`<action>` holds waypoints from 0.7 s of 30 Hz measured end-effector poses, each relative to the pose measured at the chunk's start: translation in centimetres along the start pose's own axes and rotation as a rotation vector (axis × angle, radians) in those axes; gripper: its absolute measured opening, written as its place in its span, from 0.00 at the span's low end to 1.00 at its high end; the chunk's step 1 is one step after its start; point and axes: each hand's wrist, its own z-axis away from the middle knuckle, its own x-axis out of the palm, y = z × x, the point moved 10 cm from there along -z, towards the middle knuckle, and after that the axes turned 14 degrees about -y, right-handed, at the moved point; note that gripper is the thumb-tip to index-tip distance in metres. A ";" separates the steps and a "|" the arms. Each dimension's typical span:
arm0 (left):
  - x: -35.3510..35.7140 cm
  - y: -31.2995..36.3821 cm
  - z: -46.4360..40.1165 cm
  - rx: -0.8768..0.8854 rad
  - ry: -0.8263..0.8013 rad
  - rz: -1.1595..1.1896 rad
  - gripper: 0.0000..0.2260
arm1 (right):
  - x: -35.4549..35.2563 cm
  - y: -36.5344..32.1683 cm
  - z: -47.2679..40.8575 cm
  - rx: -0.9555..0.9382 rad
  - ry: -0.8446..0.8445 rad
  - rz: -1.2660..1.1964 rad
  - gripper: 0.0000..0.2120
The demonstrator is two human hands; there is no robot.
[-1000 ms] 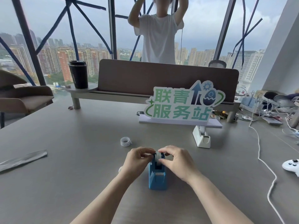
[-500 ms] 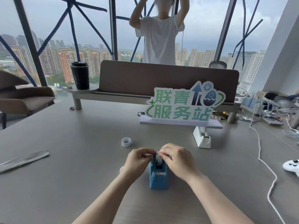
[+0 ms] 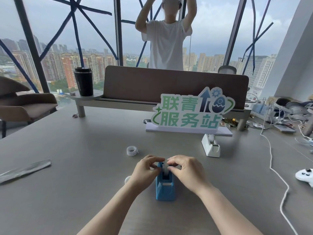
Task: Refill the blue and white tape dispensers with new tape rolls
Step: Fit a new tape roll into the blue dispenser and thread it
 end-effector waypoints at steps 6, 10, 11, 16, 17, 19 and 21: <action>0.1 -0.1 0.0 -0.012 -0.002 -0.006 0.16 | -0.1 -0.5 -0.4 0.020 -0.021 0.063 0.02; 0.1 -0.1 -0.1 -0.010 -0.002 -0.009 0.16 | 0.1 -0.7 -0.7 0.043 -0.081 0.051 0.02; 0.1 -0.1 -0.1 -0.011 -0.005 -0.008 0.15 | 0.2 -0.7 -0.8 0.049 -0.094 0.053 0.03; 0.1 -0.1 0.0 -0.011 -0.009 0.001 0.15 | 0.7 -0.6 -0.7 0.046 -0.131 0.057 0.03; 0.1 -0.1 0.0 -0.011 -0.007 0.004 0.15 | 0.8 -0.7 -0.6 0.039 -0.132 0.054 0.03; 0.1 -0.1 0.0 -0.009 -0.008 0.007 0.16 | 0.9 -0.8 -0.4 0.019 -0.132 0.042 0.03; 0.1 -0.1 0.1 -0.009 -0.013 0.004 0.17 | 0.8 -1.0 -0.2 0.002 -0.119 0.025 0.04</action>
